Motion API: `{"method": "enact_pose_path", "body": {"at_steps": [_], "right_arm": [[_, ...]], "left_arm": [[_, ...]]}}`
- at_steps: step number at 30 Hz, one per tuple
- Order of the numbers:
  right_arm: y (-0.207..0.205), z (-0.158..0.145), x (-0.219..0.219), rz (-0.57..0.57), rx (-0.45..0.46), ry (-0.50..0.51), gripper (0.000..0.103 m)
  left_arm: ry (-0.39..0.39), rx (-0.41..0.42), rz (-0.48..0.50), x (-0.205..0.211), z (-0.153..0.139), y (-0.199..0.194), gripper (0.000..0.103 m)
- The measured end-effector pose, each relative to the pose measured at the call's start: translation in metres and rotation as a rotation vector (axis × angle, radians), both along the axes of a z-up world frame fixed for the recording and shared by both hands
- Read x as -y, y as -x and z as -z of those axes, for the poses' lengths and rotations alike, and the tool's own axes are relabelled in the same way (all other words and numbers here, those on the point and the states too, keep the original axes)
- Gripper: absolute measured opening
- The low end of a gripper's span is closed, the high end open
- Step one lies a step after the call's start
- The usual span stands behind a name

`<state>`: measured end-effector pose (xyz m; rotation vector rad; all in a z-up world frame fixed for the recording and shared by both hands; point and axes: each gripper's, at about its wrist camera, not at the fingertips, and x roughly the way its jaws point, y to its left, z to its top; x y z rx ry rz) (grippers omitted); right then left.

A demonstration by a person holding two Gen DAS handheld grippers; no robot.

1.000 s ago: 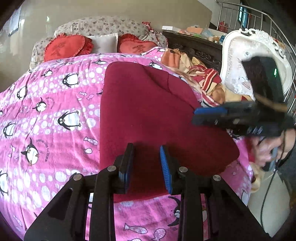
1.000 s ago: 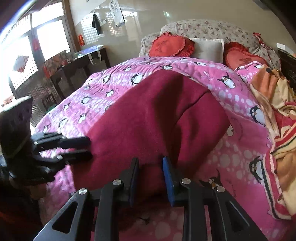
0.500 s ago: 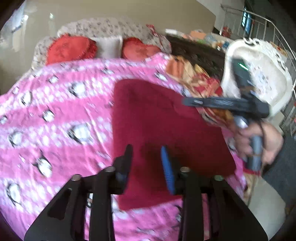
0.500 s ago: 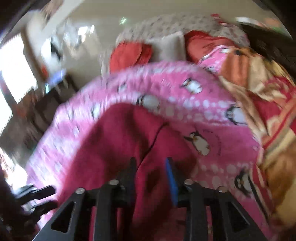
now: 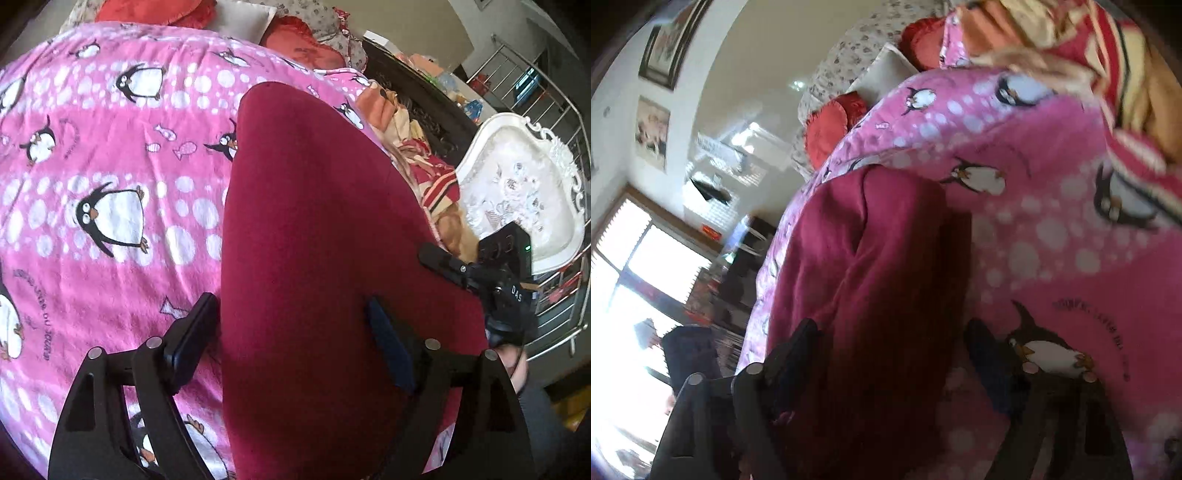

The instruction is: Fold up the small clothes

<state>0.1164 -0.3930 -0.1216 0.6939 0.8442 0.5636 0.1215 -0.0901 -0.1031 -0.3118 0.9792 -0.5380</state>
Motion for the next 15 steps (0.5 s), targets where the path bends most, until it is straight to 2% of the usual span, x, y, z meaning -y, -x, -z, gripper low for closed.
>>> {"method": "enact_pose_path", "body": {"at_steps": [2,5,6,7,8,12,14,15], "right_arm": [[-0.001,0.003,0.002,-0.01,-0.008,-0.045,0.085],[-0.003,0.0,-0.001,-0.131,0.028,-0.179,0.086],[-0.003,0.0,-0.003,-0.142,0.033,-0.165,0.083],[-0.005,0.001,-0.008,-0.119,0.026,-0.057,0.072],[-0.007,0.003,-0.012,-0.098,0.025,0.023,0.072],[-0.003,0.001,-0.017,-0.099,0.07,0.038,0.072],[-0.003,0.001,-0.021,-0.094,0.088,0.073,0.07],[-0.005,0.0,-0.024,-0.091,0.091,0.087,0.068]], "left_arm": [[0.006,0.001,0.01,-0.001,0.001,0.001,0.086],[0.017,0.007,0.014,-0.002,0.001,0.002,0.087],[0.021,0.012,0.013,-0.003,0.001,0.003,0.087],[0.022,0.025,0.012,-0.003,0.002,0.005,0.087],[0.018,0.036,0.014,0.0,0.002,0.005,0.087],[0.013,0.07,0.006,-0.001,0.006,0.008,0.088],[-0.021,0.085,0.0,0.003,0.005,0.01,0.088],[-0.044,0.094,-0.007,0.005,0.004,0.011,0.083]]}}
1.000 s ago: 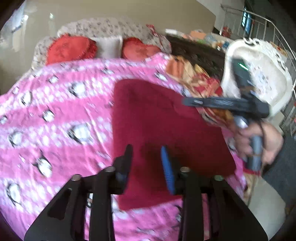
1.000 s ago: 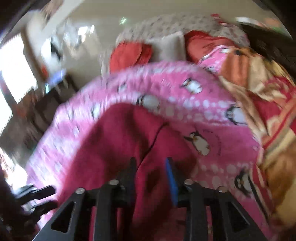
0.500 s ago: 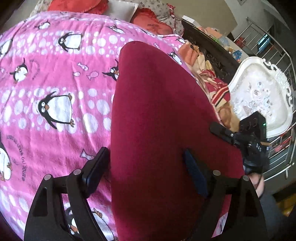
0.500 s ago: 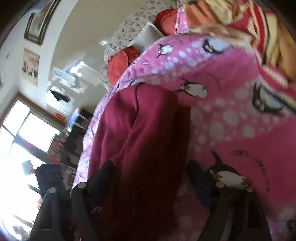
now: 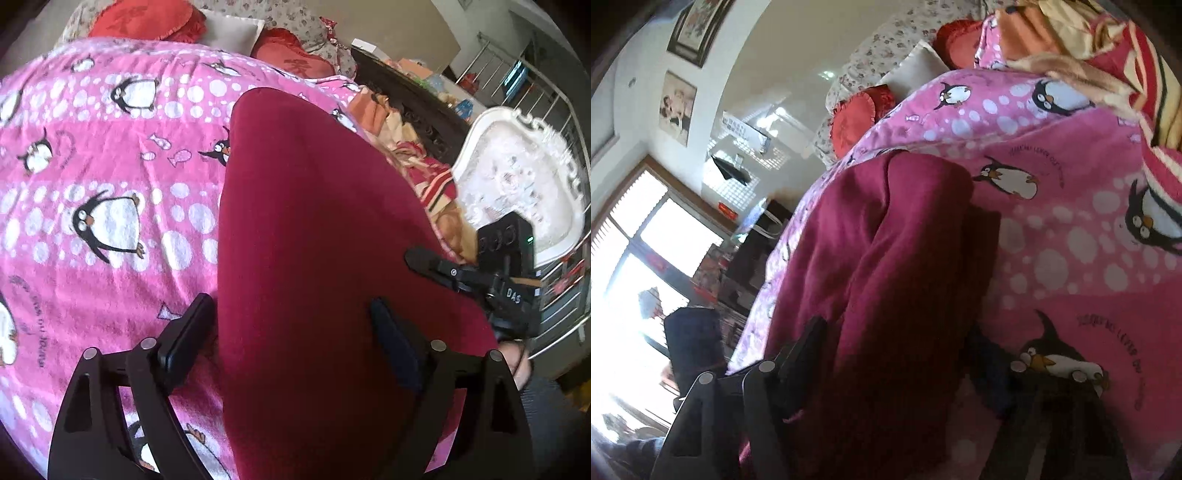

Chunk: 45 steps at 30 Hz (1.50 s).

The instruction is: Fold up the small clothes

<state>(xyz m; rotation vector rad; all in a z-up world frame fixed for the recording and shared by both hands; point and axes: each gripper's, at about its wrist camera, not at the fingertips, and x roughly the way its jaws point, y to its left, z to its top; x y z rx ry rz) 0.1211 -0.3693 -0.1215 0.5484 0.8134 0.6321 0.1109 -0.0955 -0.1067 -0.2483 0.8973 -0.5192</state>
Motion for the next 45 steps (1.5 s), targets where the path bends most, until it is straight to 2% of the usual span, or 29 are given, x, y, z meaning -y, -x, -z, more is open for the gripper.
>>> {"method": "enact_pose_path", "body": {"at_steps": [2,3,4,5,7,10,15,20,22,26,28,30,32,33,36,39,41,43,45], "right_arm": [[-0.001,-0.005,-0.008,0.007,0.019,0.051,0.06],[0.001,-0.01,-0.012,0.002,0.034,0.067,0.048],[0.004,-0.015,-0.014,-0.004,0.044,0.069,0.04],[0.006,-0.021,-0.015,-0.002,0.045,0.066,0.038],[0.008,-0.029,-0.01,-0.004,0.046,0.039,0.033],[0.013,-0.048,-0.016,-0.023,0.069,-0.001,0.033],[0.006,-0.07,-0.06,-0.104,0.099,-0.006,0.033],[-0.015,-0.074,-0.134,-0.21,0.107,-0.003,0.033],[-0.022,-0.07,-0.16,-0.242,0.097,-0.009,0.033],[-0.046,-0.049,-0.201,-0.283,0.057,-0.02,0.033],[-0.059,-0.032,-0.212,-0.266,0.027,0.036,0.038],[-0.072,-0.009,-0.212,-0.228,-0.05,0.079,0.047],[-0.074,-0.003,-0.198,-0.21,-0.077,0.006,0.047],[-0.072,-0.006,-0.195,-0.203,-0.072,0.004,0.05],[-0.056,-0.026,-0.18,-0.184,0.001,0.053,0.05],[-0.027,-0.063,-0.179,-0.2,0.178,0.215,0.05],[-0.009,-0.087,-0.197,-0.293,0.303,0.317,0.046],[0.018,-0.107,-0.226,-0.44,0.444,0.414,0.044],[0.035,-0.111,-0.247,-0.538,0.514,0.485,0.04]], "left_arm": [[-0.044,0.038,-0.011,0.007,-0.005,0.008,0.069],[-0.069,0.054,-0.023,0.01,-0.008,0.011,0.065],[-0.089,0.071,-0.034,0.012,-0.012,0.015,0.057],[-0.105,0.088,-0.045,0.013,-0.016,0.02,0.05],[-0.115,0.113,-0.06,0.012,-0.025,0.029,0.046],[-0.098,0.146,-0.084,-0.002,-0.039,0.042,0.045],[-0.07,0.188,-0.164,-0.048,-0.059,0.049,0.045],[-0.107,0.205,-0.268,-0.108,-0.068,0.045,0.045],[-0.118,0.189,-0.305,-0.133,-0.065,0.04,0.045],[-0.149,0.165,-0.35,-0.158,-0.048,0.027,0.047],[-0.15,0.107,-0.342,-0.166,-0.027,0.014,0.049],[-0.152,0.051,-0.362,-0.167,-0.003,0.001,0.072],[-0.088,0.071,-0.391,-0.174,0.002,0.006,0.079],[-0.071,0.072,-0.399,-0.176,0.005,0.008,0.081],[0.024,0.055,-0.409,-0.189,0.014,0.011,0.082],[0.044,0.055,-0.409,-0.188,0.013,0.017,0.082],[0.034,0.06,-0.411,-0.187,0.012,0.02,0.082],[0.04,0.058,-0.411,-0.188,0.011,0.02,0.082],[0.047,0.056,-0.409,-0.188,0.01,0.018,0.082]]}}
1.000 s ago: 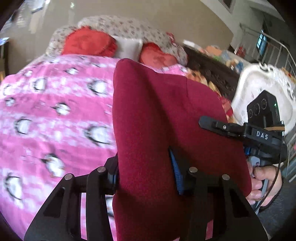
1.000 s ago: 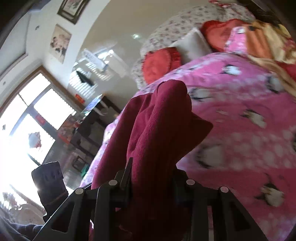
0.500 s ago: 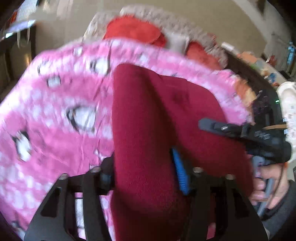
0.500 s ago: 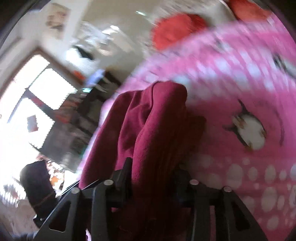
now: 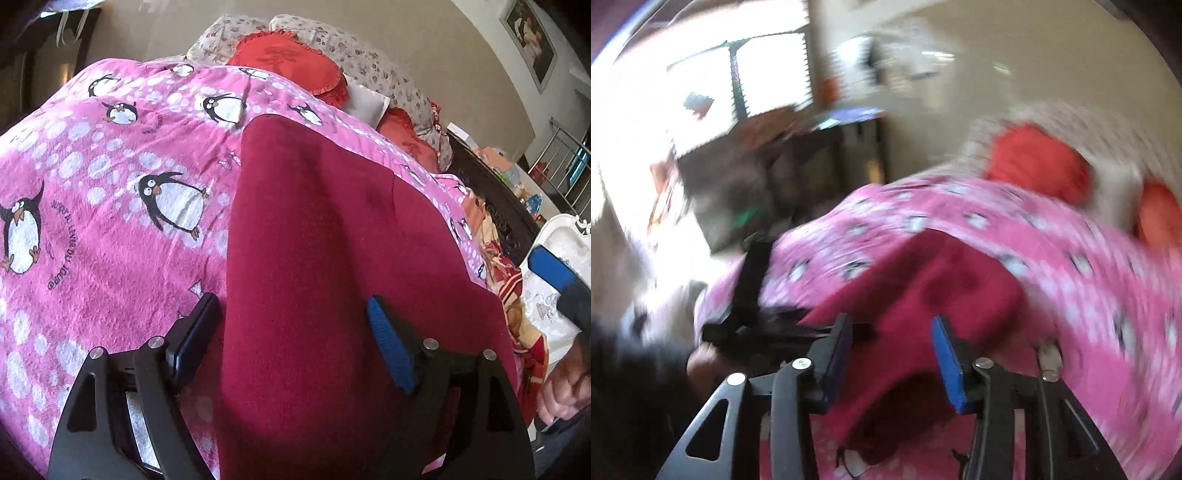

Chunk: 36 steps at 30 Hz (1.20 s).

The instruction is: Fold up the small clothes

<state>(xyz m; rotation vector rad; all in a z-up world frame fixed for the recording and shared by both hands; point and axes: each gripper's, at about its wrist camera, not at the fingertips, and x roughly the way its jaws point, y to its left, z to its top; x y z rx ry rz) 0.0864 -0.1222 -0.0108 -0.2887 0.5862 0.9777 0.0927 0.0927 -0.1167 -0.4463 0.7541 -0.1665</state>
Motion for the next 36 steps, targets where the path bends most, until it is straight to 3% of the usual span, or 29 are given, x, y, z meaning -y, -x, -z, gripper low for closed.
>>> {"method": "enact_pose_path", "body": {"at_steps": [2,5,7,10,13,23,33,36], "right_arm": [[0.002,0.015,-0.02,-0.06,-0.005,0.09,0.038],[-0.018,0.074,-0.025,0.044,-0.085,0.263,0.031],[-0.018,0.084,-0.011,0.065,-0.062,0.143,0.031],[-0.009,0.094,-0.003,0.102,-0.019,0.078,0.032],[-0.002,0.094,-0.003,0.109,0.015,0.078,0.032],[-0.003,0.085,-0.003,0.105,-0.003,0.046,0.032],[0.006,0.084,-0.008,0.139,0.045,0.093,0.032],[0.009,0.078,-0.011,0.203,-0.016,0.094,0.035]], "left_arm": [[0.003,0.0,0.0,0.0,0.0,0.0,0.082],[-0.009,-0.002,0.005,0.001,0.0,0.0,0.083],[-0.039,-0.007,0.003,0.005,0.0,0.0,0.083],[-0.05,-0.013,0.001,0.007,0.0,-0.002,0.085],[-0.068,-0.017,-0.001,0.009,0.0,-0.005,0.086],[-0.066,-0.017,0.0,0.008,0.001,-0.006,0.086],[-0.067,-0.017,-0.001,0.009,0.001,-0.005,0.086],[-0.062,-0.016,0.002,0.008,0.001,-0.005,0.086]]}}
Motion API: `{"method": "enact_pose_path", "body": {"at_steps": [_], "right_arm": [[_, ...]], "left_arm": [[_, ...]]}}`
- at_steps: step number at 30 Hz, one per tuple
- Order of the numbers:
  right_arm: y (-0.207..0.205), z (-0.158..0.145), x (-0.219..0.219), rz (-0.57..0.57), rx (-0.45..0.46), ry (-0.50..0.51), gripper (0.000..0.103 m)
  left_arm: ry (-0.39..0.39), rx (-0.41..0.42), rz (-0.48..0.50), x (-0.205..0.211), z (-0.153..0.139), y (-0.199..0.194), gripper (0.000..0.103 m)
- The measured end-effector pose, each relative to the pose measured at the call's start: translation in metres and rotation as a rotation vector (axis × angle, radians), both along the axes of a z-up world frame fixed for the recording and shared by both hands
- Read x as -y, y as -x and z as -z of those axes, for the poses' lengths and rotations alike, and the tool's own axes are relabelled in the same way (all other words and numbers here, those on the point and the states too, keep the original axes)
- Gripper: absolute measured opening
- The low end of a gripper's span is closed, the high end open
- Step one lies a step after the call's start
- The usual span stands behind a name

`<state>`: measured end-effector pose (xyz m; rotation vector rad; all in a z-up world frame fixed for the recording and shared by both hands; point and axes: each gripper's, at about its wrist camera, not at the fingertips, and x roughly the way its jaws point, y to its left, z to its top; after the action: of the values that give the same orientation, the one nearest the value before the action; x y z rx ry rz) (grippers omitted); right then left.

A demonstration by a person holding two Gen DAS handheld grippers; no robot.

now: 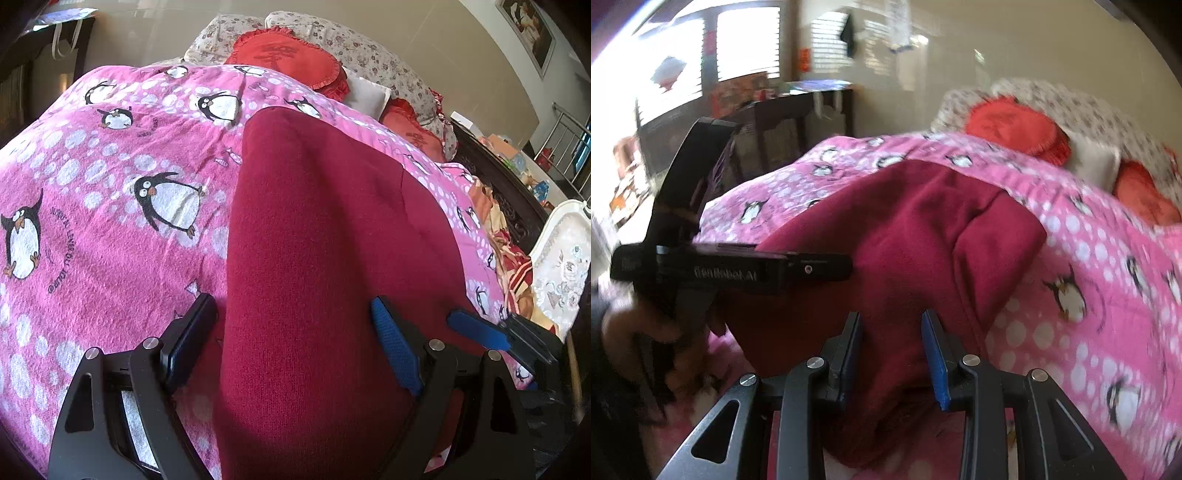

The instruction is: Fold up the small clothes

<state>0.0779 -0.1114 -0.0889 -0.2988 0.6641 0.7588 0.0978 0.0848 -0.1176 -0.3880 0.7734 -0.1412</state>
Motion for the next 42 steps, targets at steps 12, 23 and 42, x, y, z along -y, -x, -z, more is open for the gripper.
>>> {"method": "enact_pose_path", "body": {"at_steps": [12,23,42], "right_arm": [[0.042,0.008,0.055,0.292,-0.137,-0.026,0.076],[0.039,0.031,0.034,0.289,-0.161,0.12,0.103],[0.043,0.035,0.019,0.326,-0.078,0.226,0.103]], "left_arm": [[-0.053,0.018,0.029,-0.02,-0.018,0.054,0.089],[-0.116,-0.05,0.028,-0.002,-0.001,0.061,0.103],[0.002,-0.044,0.011,-0.01,-0.001,0.06,0.103]]}}
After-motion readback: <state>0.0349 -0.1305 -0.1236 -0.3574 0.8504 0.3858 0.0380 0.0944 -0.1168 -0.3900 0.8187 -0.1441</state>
